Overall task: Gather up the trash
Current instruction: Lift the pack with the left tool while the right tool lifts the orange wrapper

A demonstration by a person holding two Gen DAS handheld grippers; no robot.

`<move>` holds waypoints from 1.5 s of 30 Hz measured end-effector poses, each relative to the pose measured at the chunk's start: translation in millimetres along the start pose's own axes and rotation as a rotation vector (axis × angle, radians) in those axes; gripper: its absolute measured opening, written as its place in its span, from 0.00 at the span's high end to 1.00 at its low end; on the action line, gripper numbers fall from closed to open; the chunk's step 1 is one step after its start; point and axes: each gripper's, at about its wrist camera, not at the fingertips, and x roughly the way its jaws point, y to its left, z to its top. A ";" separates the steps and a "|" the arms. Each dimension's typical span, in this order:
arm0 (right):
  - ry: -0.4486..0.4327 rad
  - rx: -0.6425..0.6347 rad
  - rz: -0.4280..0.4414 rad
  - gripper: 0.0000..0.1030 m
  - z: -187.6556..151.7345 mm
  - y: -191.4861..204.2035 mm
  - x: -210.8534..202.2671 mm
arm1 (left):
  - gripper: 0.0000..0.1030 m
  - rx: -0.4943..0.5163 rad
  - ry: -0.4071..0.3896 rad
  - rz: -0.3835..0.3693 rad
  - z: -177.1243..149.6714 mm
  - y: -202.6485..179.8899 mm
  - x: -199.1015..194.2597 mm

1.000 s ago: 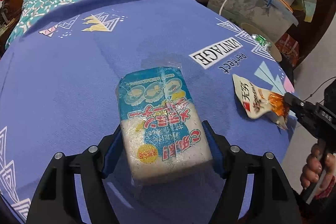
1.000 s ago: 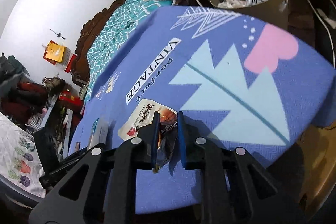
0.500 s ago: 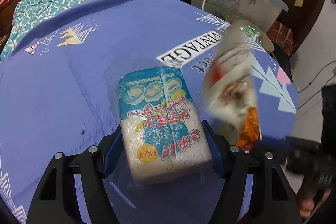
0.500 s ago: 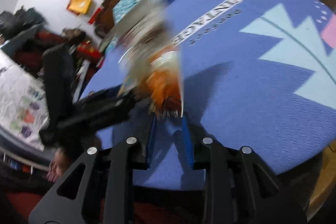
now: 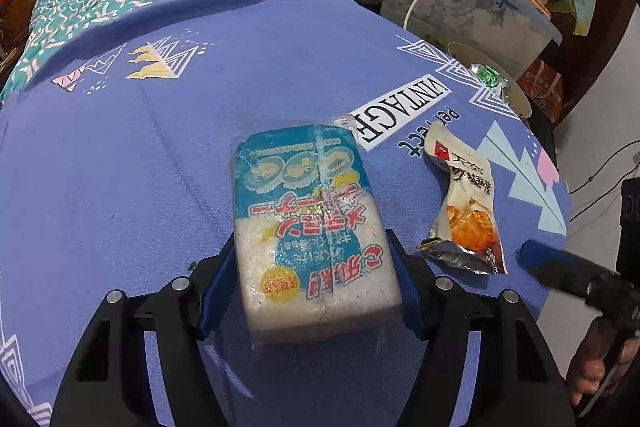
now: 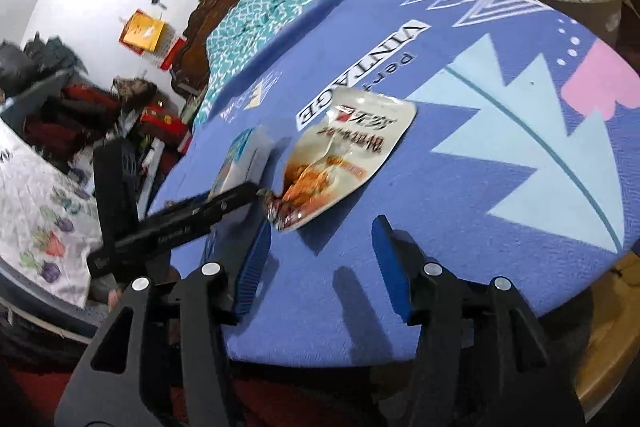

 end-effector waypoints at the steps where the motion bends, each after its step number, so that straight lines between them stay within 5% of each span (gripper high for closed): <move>1: -0.002 0.020 0.010 0.46 1.5 -4.1 -1.1 | 0.37 0.001 0.000 -0.001 -0.2 0.0 -0.1; 23: 0.020 0.072 0.039 0.48 7.4 -3.4 27.3 | 0.42 0.070 0.006 -0.093 7.9 -21.5 7.8; 34: 0.041 0.059 0.066 0.52 17.5 8.8 44.2 | 0.42 0.114 -0.001 -0.075 6.2 -27.3 11.2; 45: 0.048 0.103 0.089 0.75 26.7 -1.4 55.3 | 0.42 0.112 -0.004 -0.087 5.7 -26.0 10.8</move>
